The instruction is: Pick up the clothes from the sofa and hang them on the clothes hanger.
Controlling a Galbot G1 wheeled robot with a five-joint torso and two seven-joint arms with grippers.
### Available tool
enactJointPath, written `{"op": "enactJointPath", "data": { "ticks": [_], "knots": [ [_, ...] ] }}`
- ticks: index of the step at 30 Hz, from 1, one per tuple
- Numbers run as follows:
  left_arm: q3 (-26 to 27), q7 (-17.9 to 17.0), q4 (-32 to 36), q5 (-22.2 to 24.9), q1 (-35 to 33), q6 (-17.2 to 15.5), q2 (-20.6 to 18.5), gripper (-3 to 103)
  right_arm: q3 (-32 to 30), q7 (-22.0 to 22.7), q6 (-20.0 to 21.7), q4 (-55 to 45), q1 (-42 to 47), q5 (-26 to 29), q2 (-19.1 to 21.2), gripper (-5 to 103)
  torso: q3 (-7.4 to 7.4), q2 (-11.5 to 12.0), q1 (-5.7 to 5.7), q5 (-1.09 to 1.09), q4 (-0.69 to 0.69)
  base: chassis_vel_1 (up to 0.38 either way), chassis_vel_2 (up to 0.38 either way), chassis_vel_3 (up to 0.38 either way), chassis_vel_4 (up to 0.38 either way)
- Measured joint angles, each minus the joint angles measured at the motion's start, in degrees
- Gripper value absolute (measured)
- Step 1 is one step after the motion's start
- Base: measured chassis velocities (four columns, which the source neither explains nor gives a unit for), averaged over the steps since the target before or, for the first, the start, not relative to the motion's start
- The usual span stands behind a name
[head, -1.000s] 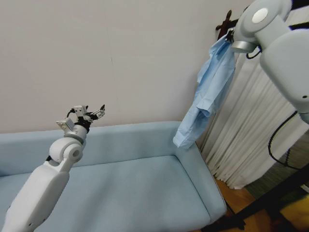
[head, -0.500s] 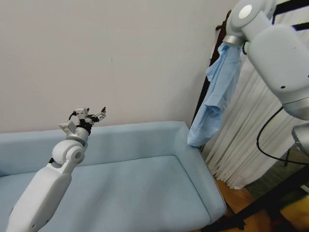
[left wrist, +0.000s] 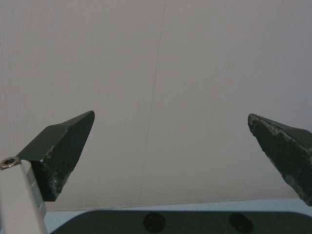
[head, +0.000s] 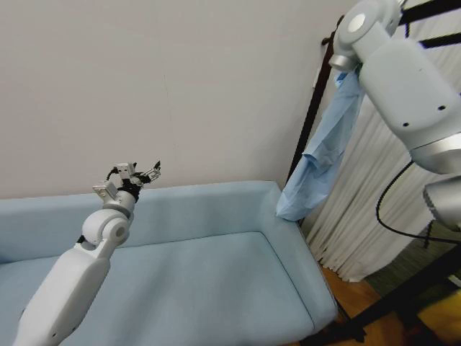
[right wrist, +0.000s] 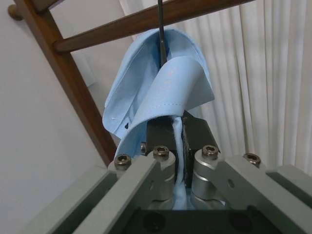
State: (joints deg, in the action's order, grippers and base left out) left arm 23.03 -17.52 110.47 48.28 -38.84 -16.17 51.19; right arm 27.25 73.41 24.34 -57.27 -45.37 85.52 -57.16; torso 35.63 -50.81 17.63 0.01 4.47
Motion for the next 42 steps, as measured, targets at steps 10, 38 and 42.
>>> {"op": "enactJointPath", "data": {
  "ticks": [10, 38, 42],
  "knots": [
    [-0.01, 0.19, 0.06, -0.12, -0.77, 0.24, -0.29, 100, -1.57, -2.37, 0.08, 2.97, 2.03, -4.23, -0.78, 2, 0.0, 0.0, 0.0, -0.02, -0.02, 0.0, 0.0, 0.0, 0.0],
    [0.03, 0.88, 0.8, -0.52, -1.83, 0.56, 0.26, 100, -2.02, -9.2, -0.03, 6.86, 2.01, -9.6, -1.59, 2, 0.0, 0.0, -0.01, 0.0, 0.0, 0.0, 0.0, 0.0, 0.0],
    [0.29, 0.92, 0.8, -0.57, -2.18, 0.72, 0.26, 100, -2.04, -10.87, 0.06, 8.97, 1.43, -10.66, -3.5, 2, 0.0, 0.0, -0.01, -0.01, -0.01, 0.0, 0.0, 0.0, 0.0]
  ]
}}
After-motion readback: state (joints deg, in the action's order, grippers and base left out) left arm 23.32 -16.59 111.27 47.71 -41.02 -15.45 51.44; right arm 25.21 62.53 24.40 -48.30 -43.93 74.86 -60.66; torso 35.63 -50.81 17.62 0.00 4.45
